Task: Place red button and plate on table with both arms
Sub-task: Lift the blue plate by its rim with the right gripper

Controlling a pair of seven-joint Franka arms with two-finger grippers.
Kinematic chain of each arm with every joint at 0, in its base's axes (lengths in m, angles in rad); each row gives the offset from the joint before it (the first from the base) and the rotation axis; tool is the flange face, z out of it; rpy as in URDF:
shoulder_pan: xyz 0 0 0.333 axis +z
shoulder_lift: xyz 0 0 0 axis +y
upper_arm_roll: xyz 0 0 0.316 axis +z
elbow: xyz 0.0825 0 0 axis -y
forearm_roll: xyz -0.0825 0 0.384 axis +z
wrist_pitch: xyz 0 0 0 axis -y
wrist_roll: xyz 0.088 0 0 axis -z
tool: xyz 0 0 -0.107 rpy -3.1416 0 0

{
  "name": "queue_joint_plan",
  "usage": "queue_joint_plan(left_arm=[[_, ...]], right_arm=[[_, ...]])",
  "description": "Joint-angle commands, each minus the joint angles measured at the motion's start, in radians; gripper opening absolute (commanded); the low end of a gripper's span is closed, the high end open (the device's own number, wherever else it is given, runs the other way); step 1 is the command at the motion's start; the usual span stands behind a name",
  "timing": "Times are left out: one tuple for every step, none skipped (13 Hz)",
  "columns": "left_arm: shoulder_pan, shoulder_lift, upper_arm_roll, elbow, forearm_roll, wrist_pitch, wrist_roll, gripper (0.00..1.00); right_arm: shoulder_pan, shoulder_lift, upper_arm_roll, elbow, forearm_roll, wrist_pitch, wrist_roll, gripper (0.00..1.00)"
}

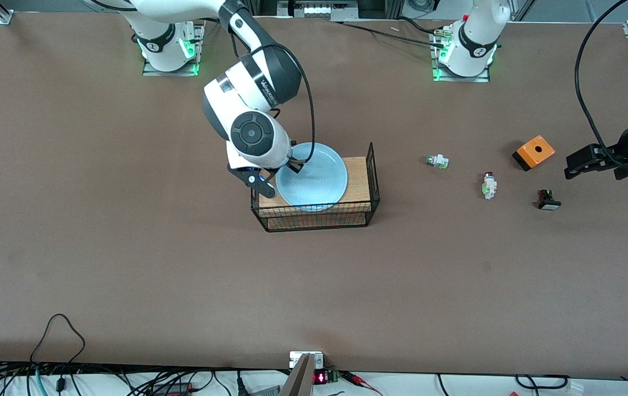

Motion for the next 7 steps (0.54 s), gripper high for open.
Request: queue_joint_plan(left_arm=[[0.011,-0.015,0.001,-0.011,-0.021,0.011,0.001,1.0],[0.011,-0.01,0.001,-0.01,-0.017,0.018,0.01,1.0],[0.009,-0.001,0.001,-0.008,-0.009,0.038,0.009,1.0],[0.008,-0.001,-0.001,-0.008,-0.009,0.044,0.007,1.0],[0.009,-0.001,-0.003,-0.01,-0.009,0.044,0.007,1.0],[0.009,-0.004,-0.004,-0.013,-0.011,0.044,0.007,1.0],[0.009,-0.01,-0.004,-0.017,-0.012,0.044,0.003,1.0]], right_arm=[[-0.02,-0.036,0.003,0.006,0.025,-0.039,-0.002,0.0],[-0.02,-0.048,0.003,0.006,0.053,-0.043,0.003,0.0],[-0.02,-0.057,0.001,0.005,0.079,-0.062,0.006,0.0],[-0.02,-0.065,0.001,0.006,0.084,-0.081,0.007,0.0],[-0.02,-0.071,0.001,0.006,0.085,-0.1,0.01,0.0],[-0.019,-0.074,0.001,0.005,0.085,-0.121,0.015,0.0],[-0.016,-0.079,0.003,0.006,0.085,-0.146,0.016,0.0]])
